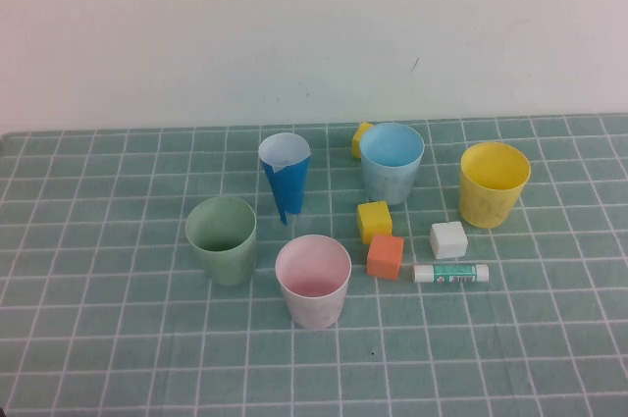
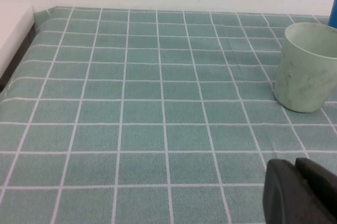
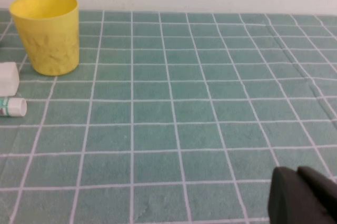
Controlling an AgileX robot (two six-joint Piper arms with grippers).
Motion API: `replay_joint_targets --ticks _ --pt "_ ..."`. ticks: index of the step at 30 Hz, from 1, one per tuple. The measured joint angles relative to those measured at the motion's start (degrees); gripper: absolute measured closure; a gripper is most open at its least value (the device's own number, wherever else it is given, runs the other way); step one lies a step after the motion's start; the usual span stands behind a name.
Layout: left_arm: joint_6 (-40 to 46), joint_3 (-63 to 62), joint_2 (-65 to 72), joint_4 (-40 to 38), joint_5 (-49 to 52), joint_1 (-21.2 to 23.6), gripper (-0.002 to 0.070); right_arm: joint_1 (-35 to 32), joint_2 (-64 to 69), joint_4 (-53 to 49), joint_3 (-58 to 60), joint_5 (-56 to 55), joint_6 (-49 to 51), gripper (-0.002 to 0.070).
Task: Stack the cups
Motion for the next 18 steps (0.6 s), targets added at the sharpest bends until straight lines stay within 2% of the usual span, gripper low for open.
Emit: replay_joint_targets --ticks 18 --pt "0.13 0.0 0.0 0.0 0.0 0.0 0.0676 0.53 0.0 -0.01 0.0 0.0 0.0 0.0678"
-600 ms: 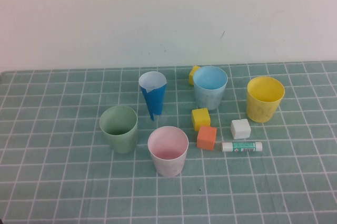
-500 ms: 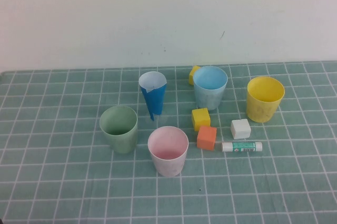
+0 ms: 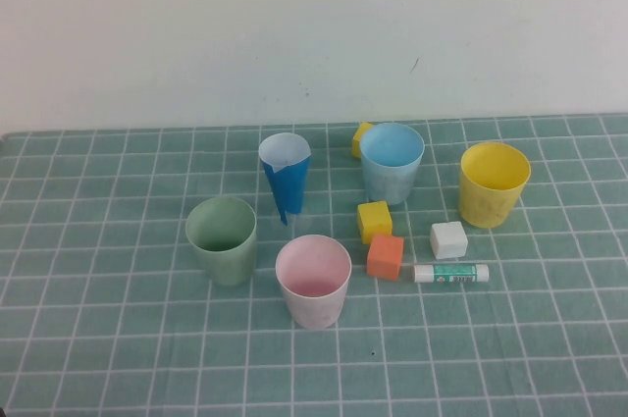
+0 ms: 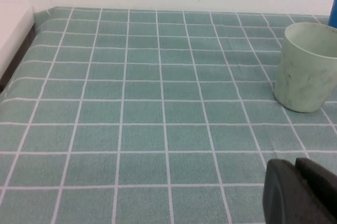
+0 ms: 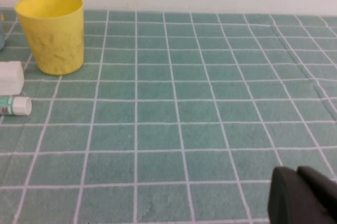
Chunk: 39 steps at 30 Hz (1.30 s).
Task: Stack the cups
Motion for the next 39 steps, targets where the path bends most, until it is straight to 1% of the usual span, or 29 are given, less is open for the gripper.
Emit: replay_joint_targets --ticks 21,25,27,29,32,39 --pt "-0.11 0.0 0.0 0.11 0.1 0.0 0.0676 0.0 0.0 -0.47 0.0 0.11 0.0 0.0678" --pt "-0.11 0.0 0.0 0.11 -0.54 0.0 0.0676 0.0 0.0 -0.6 0.22 -1.91 0.0 0.0678" --pt "-0.11 0.0 0.0 0.19 -2.05 0.0 0.0676 0.0 0.0 -0.7 0.22 -4.73 -0.44 0.0678" --pt "-0.11 0.11 0.0 0.19 -5.38 0.0 0.0676 0.0 0.0 -0.7 0.22 -9.27 -0.44 0.0678" --pt "-0.11 0.11 0.0 0.19 -14.3 0.0 0.0676 0.0 0.0 -0.7 0.22 -16.96 -0.44 0.0678" --pt "-0.11 0.11 0.0 0.19 -40.35 0.0 0.0676 0.0 0.0 -0.92 0.22 -36.32 -1.47 0.0678"
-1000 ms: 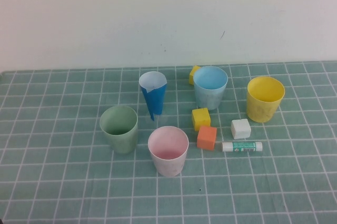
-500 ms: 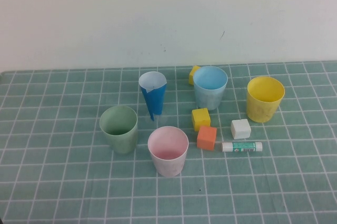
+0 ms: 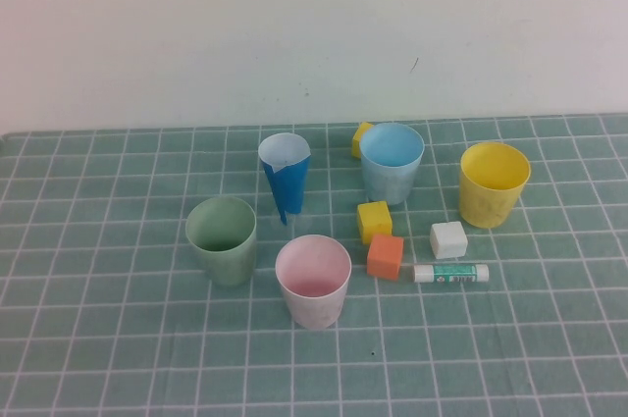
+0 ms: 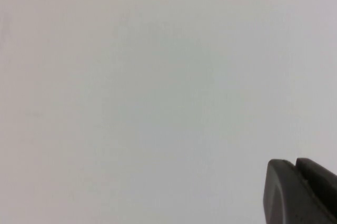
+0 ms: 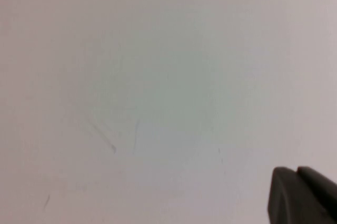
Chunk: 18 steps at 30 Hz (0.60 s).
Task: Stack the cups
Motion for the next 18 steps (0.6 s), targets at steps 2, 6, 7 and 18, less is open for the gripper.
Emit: replay_joint_targets --ticks 2,6,7,18 --pt "0.0 0.0 0.0 0.0 -5.12 0.0 0.0676 0.0 0.0 0.0 0.0 -3.18 0.0 0.0678" --pt "0.0 0.0 -0.1 0.0 -11.74 0.0 0.0676 0.0 0.0 0.3 0.0 -5.68 0.0 0.0678" --pt "0.0 0.0 -0.1 0.0 -12.85 0.0 0.0676 0.0 0.0 0.3 0.0 -5.77 0.0 0.0678" --pt "0.86 -11.98 0.07 -10.73 5.72 0.0 0.0676 0.0 0.11 -1.07 -13.01 18.67 -0.63 0.0678"
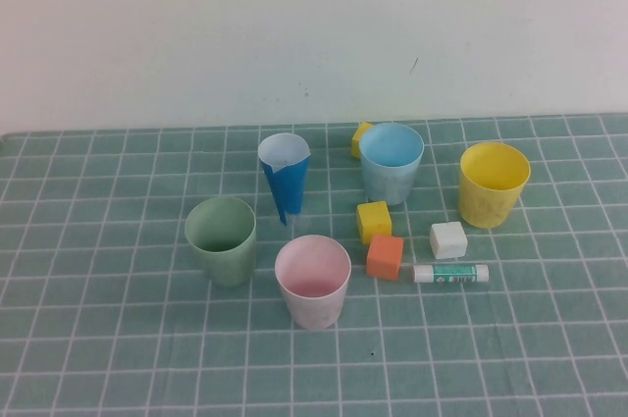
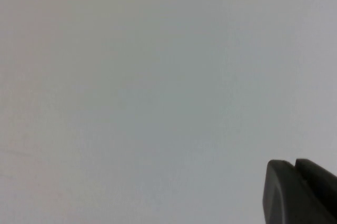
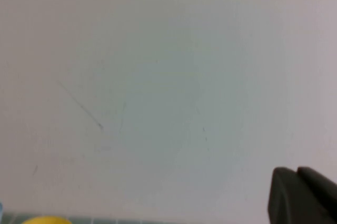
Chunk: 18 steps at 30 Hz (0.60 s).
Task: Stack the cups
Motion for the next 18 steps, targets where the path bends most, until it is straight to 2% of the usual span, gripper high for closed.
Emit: replay_joint_targets --ticks 5,9,14,18 --pt "1.24 -11.94 5.64 3.83 16.53 0.02 0.0676 0.0 5.6 -0.68 -9.39 17.54 -2.65 0.0679" --pt "1.85 -19.83 16.21 6.69 29.64 0.1 0.0676 0.0 12.68 1.31 -13.26 27.87 -11.02 0.0678" --pt "2.59 -28.96 32.24 5.52 44.77 -0.02 0.0676 0.04 21.68 8.29 -13.34 33.03 -17.61 0.0679" --pt "9.0 -34.21 45.74 -1.78 52.74 -0.27 0.0676 0.04 26.7 15.5 -13.34 33.16 -24.15 0.0679"
